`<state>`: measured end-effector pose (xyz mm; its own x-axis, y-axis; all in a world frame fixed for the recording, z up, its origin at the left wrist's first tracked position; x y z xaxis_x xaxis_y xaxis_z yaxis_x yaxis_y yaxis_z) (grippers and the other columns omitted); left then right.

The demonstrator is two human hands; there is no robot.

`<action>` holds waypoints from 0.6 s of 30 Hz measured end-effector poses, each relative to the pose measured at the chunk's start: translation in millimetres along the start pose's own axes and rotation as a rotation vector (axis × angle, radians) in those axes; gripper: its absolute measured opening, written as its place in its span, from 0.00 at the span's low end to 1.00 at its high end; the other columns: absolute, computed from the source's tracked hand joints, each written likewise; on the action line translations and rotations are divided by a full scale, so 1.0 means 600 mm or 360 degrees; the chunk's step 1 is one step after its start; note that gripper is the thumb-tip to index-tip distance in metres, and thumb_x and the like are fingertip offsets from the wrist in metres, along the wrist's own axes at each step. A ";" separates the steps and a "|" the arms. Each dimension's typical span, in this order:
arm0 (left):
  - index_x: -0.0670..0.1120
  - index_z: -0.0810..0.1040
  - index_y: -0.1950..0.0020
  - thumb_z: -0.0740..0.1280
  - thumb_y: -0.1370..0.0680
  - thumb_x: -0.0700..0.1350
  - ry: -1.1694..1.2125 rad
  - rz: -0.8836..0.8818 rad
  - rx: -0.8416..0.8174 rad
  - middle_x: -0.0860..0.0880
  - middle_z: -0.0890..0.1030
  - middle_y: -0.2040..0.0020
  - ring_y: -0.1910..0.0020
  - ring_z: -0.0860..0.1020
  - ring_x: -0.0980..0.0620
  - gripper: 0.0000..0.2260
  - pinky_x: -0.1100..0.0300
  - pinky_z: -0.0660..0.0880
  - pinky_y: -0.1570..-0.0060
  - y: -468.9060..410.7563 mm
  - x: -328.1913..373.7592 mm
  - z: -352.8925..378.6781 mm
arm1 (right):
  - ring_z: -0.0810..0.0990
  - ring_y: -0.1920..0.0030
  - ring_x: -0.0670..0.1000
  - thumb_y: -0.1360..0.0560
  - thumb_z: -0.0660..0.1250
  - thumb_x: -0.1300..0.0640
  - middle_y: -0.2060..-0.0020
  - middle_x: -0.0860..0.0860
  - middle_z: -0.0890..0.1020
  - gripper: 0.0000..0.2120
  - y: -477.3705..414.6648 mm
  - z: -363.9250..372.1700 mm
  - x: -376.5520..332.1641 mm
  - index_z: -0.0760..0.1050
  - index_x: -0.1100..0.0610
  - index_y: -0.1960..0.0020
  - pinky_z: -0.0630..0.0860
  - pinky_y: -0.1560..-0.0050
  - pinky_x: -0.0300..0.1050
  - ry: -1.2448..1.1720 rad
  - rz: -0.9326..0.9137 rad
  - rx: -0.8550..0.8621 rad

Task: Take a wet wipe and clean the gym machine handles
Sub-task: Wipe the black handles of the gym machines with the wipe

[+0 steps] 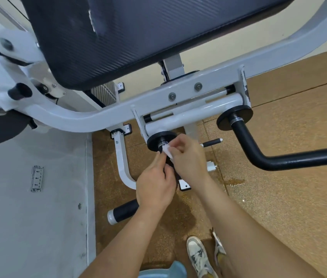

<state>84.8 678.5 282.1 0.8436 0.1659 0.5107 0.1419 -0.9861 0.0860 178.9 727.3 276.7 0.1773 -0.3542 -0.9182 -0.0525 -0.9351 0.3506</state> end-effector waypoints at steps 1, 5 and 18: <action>0.57 0.72 0.37 0.55 0.20 0.45 0.0018 -0.0028 -0.0006 0.54 0.82 0.57 0.62 0.79 0.51 0.15 0.52 0.76 0.64 -0.001 0.000 -0.001 | 0.79 0.63 0.46 0.26 0.66 0.61 0.66 0.50 0.81 0.05 0.010 -0.011 -0.007 0.76 0.54 0.59 0.78 0.58 0.40 -0.0137 0.0044 -0.0033; 0.51 0.73 0.32 0.55 0.18 0.48 0.0312 -0.0340 -0.0135 0.52 0.79 0.38 0.39 0.75 0.51 0.16 0.55 0.72 0.41 -0.006 -0.003 -0.014 | 0.81 0.60 0.53 0.24 0.66 0.63 0.61 0.56 0.81 0.05 0.066 -0.072 -0.047 0.76 0.54 0.57 0.81 0.52 0.50 -0.0608 0.0316 0.0031; 0.44 0.81 0.61 0.69 0.29 0.45 0.2270 -0.0426 -0.0609 0.50 0.78 0.69 0.68 0.74 0.55 0.05 0.60 0.73 0.61 0.166 0.156 -0.220 | 0.82 0.63 0.48 0.28 0.71 0.65 0.61 0.58 0.83 0.05 0.299 -0.190 -0.237 0.81 0.59 0.53 0.79 0.62 0.38 -0.0195 -0.0147 -0.0043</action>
<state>109.5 595.7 451.2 -0.4164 0.4193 0.8067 -0.1244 -0.9052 0.4063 256.4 611.3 491.2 0.0586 -0.2676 -0.9618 -0.0149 -0.9635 0.2671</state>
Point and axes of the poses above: each hand's wrist, its own y-axis away from the middle knuckle, its own z-axis out of the palm, x = y × z, the point moved 1 cm from there along -y, towards the middle knuckle
